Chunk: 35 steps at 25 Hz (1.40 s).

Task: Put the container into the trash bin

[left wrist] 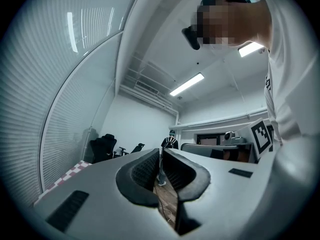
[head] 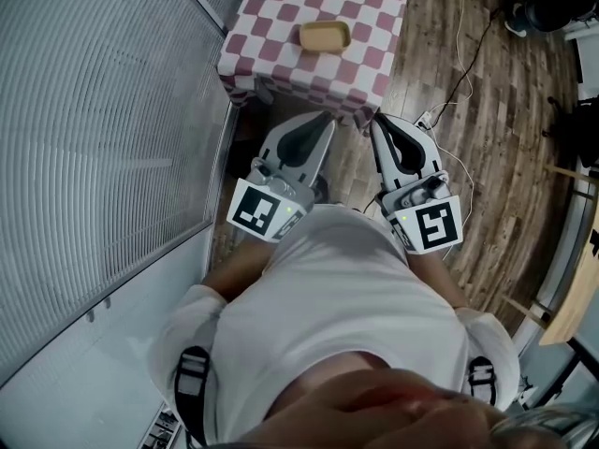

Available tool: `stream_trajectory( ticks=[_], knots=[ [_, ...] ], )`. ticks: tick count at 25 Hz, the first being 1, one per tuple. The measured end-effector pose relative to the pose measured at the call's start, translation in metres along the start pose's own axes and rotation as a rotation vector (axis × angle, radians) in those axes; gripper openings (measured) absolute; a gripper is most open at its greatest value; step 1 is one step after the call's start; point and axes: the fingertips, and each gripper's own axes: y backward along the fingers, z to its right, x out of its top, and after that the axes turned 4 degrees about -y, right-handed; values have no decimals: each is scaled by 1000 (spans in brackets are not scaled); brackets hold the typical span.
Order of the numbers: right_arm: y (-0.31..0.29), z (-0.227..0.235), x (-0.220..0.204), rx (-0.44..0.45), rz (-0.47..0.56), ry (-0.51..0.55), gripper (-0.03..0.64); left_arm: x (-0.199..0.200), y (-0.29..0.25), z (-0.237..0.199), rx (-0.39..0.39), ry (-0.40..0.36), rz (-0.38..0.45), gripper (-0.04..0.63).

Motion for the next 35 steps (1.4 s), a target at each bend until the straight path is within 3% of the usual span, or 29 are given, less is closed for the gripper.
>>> stream_trajectory(
  ticks=[19,35],
  knots=[
    [-112,11,-12,-42,-6,-36,32,-4,-20,-110,-31,30,-27,48],
    [-138,65,-13,-64,3,-46,32,-6,-70,-133,-15,40,-36,48]
  ],
)
